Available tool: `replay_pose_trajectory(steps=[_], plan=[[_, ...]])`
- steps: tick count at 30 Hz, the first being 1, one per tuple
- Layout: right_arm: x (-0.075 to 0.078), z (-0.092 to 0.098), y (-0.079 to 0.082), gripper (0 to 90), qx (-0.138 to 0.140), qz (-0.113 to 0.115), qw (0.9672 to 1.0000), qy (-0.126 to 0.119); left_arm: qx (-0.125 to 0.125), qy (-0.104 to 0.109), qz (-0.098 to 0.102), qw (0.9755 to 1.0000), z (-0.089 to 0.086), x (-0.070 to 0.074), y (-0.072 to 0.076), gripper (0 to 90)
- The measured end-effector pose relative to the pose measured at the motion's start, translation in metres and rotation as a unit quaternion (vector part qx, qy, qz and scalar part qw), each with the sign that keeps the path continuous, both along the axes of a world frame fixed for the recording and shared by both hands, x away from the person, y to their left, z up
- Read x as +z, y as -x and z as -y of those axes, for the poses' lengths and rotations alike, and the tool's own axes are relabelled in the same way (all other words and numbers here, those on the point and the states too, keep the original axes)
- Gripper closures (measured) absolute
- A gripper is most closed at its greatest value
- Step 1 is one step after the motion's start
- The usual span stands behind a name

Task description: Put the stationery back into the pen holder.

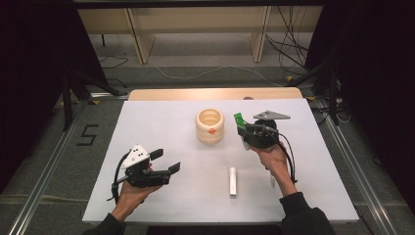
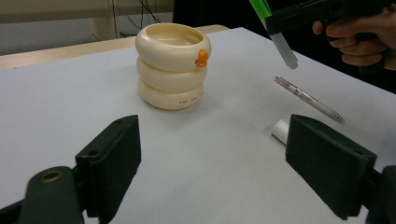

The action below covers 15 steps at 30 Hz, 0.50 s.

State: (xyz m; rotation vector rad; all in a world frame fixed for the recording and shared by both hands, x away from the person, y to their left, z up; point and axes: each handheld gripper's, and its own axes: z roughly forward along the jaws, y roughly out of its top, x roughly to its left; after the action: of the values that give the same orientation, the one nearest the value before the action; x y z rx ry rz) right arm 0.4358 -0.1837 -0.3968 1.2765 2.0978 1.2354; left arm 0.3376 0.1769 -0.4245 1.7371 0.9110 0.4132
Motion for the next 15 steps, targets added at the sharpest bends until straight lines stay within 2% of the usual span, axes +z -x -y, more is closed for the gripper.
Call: replay_pose_trajectory(steps=[15], plan=[[0.014,-0.016,-0.018,67.2,-0.004,0.031,0.9994,-0.014,0.0,0.001,0.001,1.0,0.0,0.0,0.0,17.7]])
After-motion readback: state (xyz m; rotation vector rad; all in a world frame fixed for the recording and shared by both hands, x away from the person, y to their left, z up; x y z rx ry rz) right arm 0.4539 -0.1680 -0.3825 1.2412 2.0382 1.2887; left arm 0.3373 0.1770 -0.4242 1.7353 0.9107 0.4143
